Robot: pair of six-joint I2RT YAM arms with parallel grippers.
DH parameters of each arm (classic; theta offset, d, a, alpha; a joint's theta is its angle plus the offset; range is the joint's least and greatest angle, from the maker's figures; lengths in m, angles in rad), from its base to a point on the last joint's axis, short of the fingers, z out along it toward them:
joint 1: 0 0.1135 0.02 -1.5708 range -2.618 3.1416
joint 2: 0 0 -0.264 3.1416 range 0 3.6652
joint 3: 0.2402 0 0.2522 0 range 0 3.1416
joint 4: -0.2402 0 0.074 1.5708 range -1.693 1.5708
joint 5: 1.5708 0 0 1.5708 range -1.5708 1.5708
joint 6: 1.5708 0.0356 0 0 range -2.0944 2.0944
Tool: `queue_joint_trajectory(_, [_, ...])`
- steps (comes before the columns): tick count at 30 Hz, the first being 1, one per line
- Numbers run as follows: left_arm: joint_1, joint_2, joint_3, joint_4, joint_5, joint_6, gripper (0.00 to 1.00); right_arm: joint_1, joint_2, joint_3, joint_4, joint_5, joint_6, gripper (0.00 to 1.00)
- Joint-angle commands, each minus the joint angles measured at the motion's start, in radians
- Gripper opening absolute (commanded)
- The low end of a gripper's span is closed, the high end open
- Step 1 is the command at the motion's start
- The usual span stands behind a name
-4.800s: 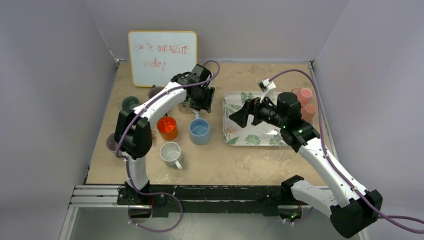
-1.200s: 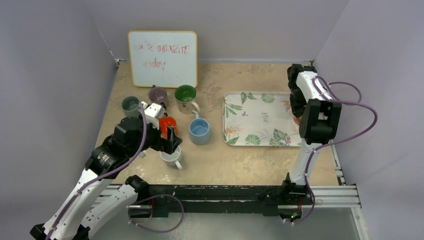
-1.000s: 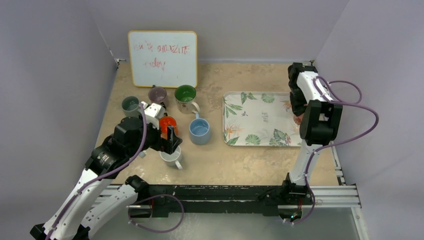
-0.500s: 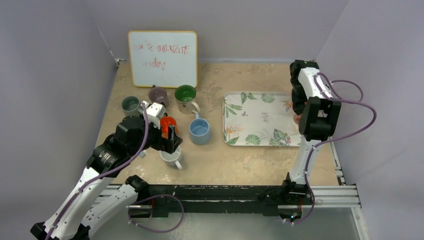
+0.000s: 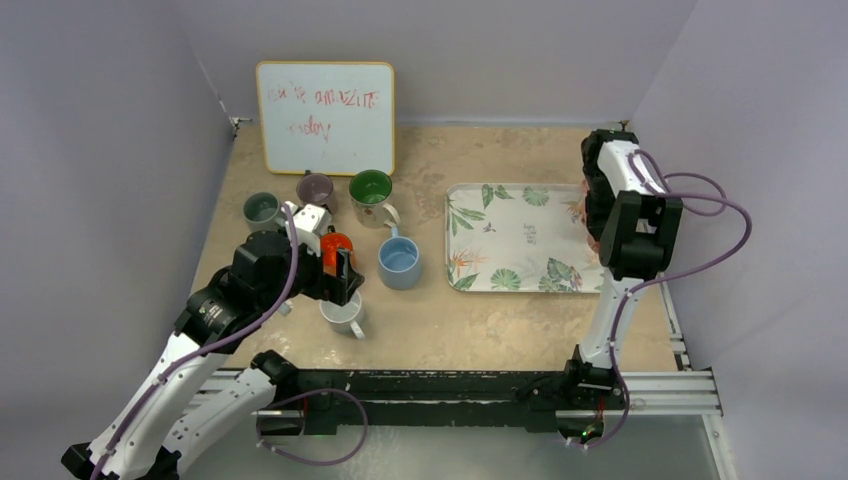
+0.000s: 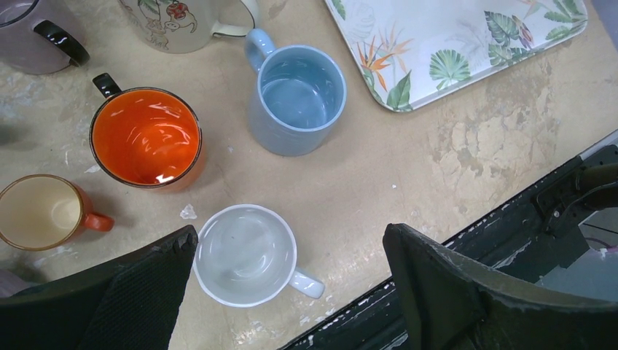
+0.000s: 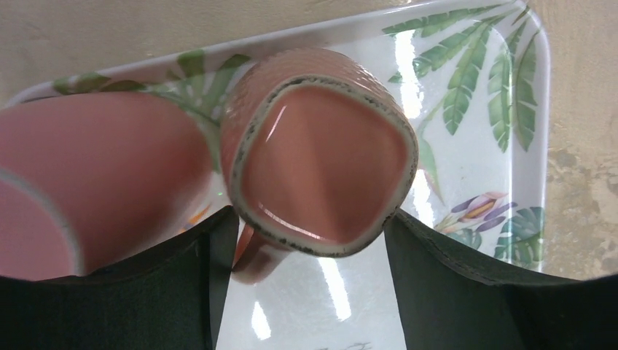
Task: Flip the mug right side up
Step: Turn over the cup on the tray.
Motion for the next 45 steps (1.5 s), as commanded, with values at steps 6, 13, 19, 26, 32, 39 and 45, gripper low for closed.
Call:
queue_joint_trajectory(6, [-0.001,-0.007,-0.005,-0.001,-0.016,-0.002,0.99,0.001,-0.070,-0.117,0.028,0.002,-0.023,0.65])
queue_joint_trajectory(13, [-0.001,-0.011,-0.005,0.001,-0.016,-0.003,0.99,0.000,-0.121,-0.152,0.051,0.011,-0.048,0.49])
queue_joint_trajectory(19, [-0.002,-0.019,-0.004,-0.001,-0.020,-0.004,0.99,0.001,-0.117,-0.181,0.082,-0.003,-0.062,0.28])
queue_joint_trajectory(26, [-0.002,-0.025,-0.006,0.001,-0.022,-0.005,0.99,0.000,-0.105,-0.191,0.111,0.000,-0.102,0.21])
queue_joint_trajectory(32, [-0.001,-0.029,-0.005,-0.001,-0.024,-0.003,0.99,0.001,-0.114,-0.185,0.099,0.022,-0.141,0.00])
queue_joint_trajectory(39, [-0.002,-0.034,-0.005,-0.001,-0.028,-0.005,0.99,0.020,-0.177,-0.269,0.194,0.024,-0.290,0.00])
queue_joint_trajectory(45, [-0.003,-0.026,-0.006,-0.001,-0.026,-0.006,0.98,0.047,-0.257,-0.366,0.284,-0.008,-0.434,0.00])
